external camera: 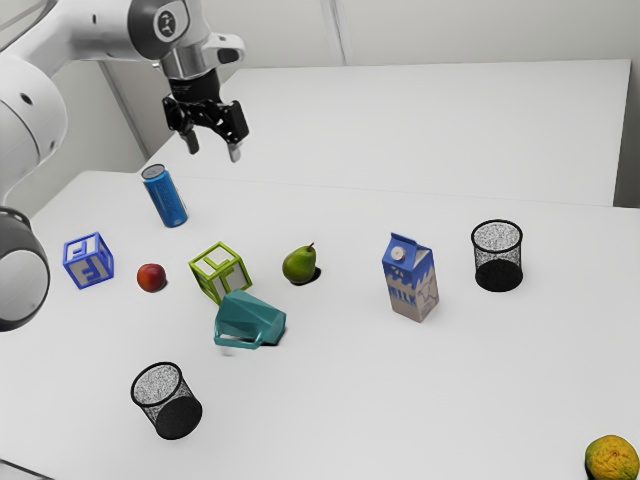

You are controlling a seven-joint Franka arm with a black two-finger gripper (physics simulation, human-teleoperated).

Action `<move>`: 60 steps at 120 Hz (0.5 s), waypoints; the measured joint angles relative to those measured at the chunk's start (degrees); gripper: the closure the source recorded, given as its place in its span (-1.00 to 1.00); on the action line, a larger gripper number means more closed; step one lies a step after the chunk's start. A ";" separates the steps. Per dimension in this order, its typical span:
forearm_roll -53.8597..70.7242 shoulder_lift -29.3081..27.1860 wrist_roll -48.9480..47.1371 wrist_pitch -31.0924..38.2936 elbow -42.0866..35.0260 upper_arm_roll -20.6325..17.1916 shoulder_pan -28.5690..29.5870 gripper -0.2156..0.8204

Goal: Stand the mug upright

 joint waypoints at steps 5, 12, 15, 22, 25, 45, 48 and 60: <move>0.04 -0.08 0.06 -0.03 0.02 0.00 0.07 -0.58; 0.04 -0.25 0.16 -0.22 0.03 0.00 0.17 -0.58; -0.01 -0.21 0.21 -0.30 0.04 0.00 0.34 -0.58; -0.99 -0.06 0.30 -0.77 -0.32 -0.08 0.78 -0.58; -1.86 0.03 0.34 -0.91 -0.59 -0.07 1.22 -0.58; -6.29 -5.72 -1.49 2.83 -14.22 -0.11 0.66 -0.58; -6.56 -7.56 -1.84 4.47 -17.83 -0.13 0.41 -0.58; -7.25 -15.10 -3.04 11.60 -31.15 -0.09 -0.61 -0.58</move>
